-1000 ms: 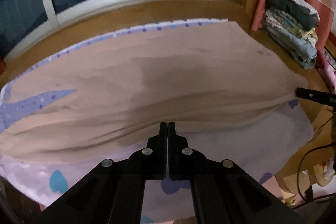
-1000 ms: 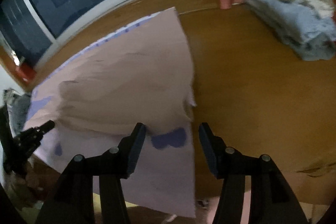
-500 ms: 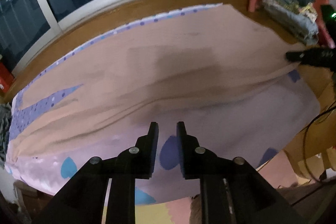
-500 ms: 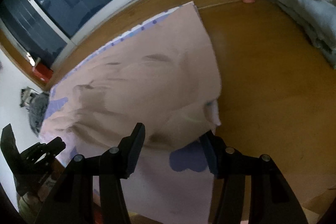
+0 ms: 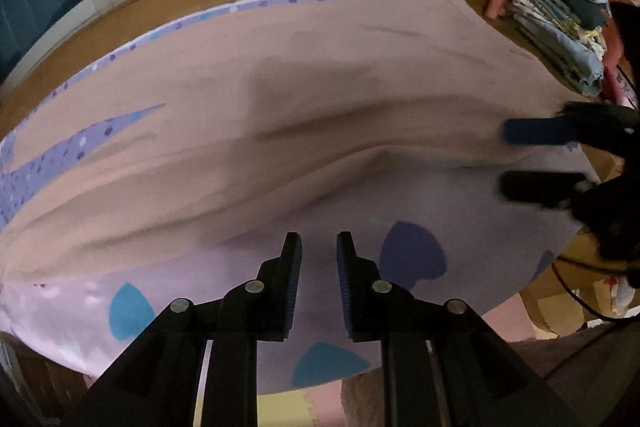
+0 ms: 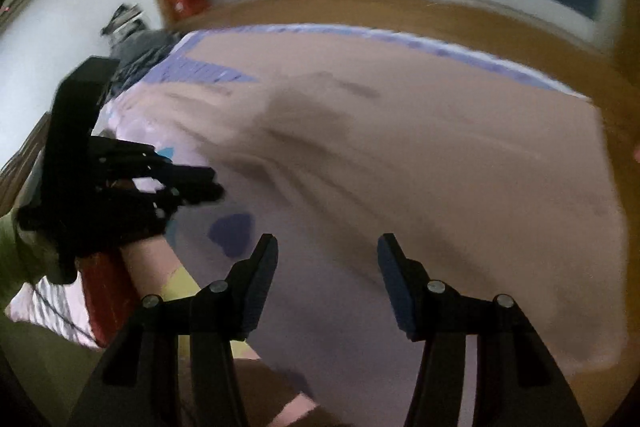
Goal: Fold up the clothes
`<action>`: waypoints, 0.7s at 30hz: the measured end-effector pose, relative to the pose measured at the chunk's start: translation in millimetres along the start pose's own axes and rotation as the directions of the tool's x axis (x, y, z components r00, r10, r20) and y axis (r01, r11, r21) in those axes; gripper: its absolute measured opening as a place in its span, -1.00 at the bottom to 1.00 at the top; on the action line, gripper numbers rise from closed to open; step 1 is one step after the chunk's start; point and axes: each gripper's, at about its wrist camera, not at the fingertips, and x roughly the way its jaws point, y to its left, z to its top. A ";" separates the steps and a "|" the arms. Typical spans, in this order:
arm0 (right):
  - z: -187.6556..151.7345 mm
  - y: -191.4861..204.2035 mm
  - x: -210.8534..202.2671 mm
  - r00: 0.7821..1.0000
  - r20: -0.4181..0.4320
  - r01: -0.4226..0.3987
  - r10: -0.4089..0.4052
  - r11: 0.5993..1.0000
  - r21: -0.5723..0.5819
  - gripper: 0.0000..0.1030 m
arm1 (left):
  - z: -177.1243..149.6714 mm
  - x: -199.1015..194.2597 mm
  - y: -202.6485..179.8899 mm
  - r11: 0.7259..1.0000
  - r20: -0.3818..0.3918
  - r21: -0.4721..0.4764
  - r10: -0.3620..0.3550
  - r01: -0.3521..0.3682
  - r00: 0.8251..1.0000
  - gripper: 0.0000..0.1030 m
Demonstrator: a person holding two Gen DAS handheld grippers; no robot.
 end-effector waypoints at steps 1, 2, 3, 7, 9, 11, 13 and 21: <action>3.0 3.1 8.4 1.000 -0.011 -0.008 0.008 1.000 -0.007 -0.08 | -0.1 1.7 0.2 1.000 -0.005 0.001 0.018 -0.018 1.000 -0.65; 6.0 6.3 16.9 1.000 -0.023 -0.017 0.016 1.000 -0.014 -0.11 | 0.2 3.2 -0.2 0.999 -0.008 0.008 0.044 -0.044 0.999 -0.65; 8.9 9.4 25.3 0.999 -0.034 -0.025 0.024 0.999 -0.021 -0.14 | 0.5 4.5 -0.6 0.997 -0.009 0.014 0.071 -0.070 0.997 -0.65; 14.2 14.7 45.0 0.998 -0.059 -0.021 0.019 0.999 -0.035 -0.35 | 1.8 -3.0 1.8 0.997 0.059 0.003 0.082 -0.082 0.995 -0.65; 16.4 15.1 47.1 0.999 -0.050 0.002 -0.004 0.999 -0.034 -0.52 | 3.2 -3.7 2.1 0.999 0.064 0.018 0.034 -0.035 0.997 -0.65; 17.0 13.3 47.7 0.999 -0.046 0.021 -0.022 0.999 -0.029 -0.81 | 4.7 -1.5 0.3 0.998 0.069 0.067 0.016 -0.021 0.998 -0.65; 18.5 11.6 47.9 0.999 -0.043 0.028 -0.029 0.999 -0.016 -0.89 | 6.3 0.7 -1.5 0.993 0.073 0.117 -0.002 -0.007 0.997 -0.65; 30.4 10.7 32.4 1.000 -0.007 -0.021 0.021 0.997 0.075 -0.91 | 3.8 -0.2 -26.1 0.949 0.136 0.313 -0.023 -0.021 0.990 -0.65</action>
